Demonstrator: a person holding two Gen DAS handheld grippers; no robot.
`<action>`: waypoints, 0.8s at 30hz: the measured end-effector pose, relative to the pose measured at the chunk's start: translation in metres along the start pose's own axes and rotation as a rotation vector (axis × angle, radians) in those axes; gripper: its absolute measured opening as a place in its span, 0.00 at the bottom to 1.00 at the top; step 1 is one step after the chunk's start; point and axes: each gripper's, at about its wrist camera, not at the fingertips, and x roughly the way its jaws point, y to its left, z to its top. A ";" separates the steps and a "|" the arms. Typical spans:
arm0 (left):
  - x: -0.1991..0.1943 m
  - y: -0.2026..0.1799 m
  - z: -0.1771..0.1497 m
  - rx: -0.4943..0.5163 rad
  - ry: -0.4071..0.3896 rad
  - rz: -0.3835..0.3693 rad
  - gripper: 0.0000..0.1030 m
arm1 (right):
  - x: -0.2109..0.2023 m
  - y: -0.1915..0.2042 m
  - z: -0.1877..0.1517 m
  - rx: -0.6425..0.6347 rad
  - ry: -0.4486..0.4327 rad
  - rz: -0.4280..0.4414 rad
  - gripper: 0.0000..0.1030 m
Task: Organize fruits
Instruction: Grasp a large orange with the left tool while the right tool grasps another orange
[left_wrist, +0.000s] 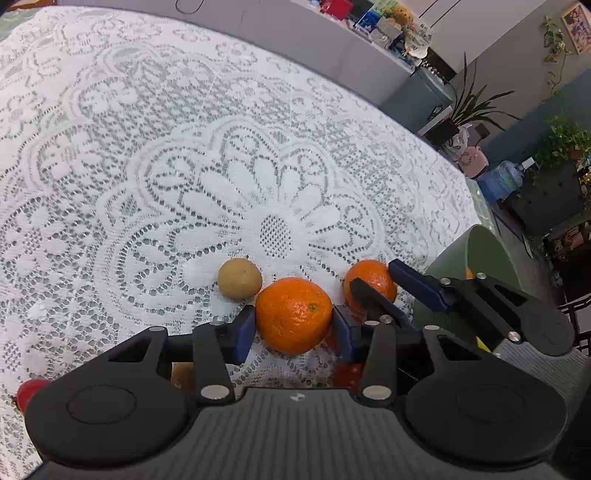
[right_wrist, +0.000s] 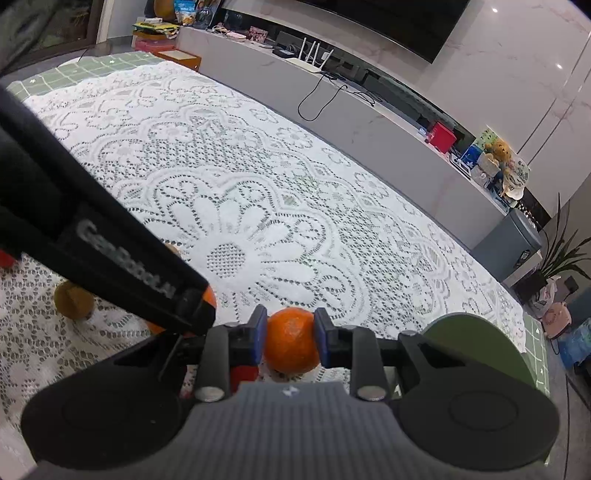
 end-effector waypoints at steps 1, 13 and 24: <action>-0.003 0.000 0.000 0.003 -0.008 0.001 0.49 | 0.000 0.000 0.000 -0.007 0.004 -0.001 0.23; -0.032 0.003 0.000 0.003 -0.065 -0.009 0.49 | 0.020 -0.001 0.016 -0.061 0.142 0.021 0.39; -0.047 0.006 -0.001 -0.008 -0.095 -0.018 0.49 | 0.006 -0.002 0.022 -0.031 0.105 -0.002 0.37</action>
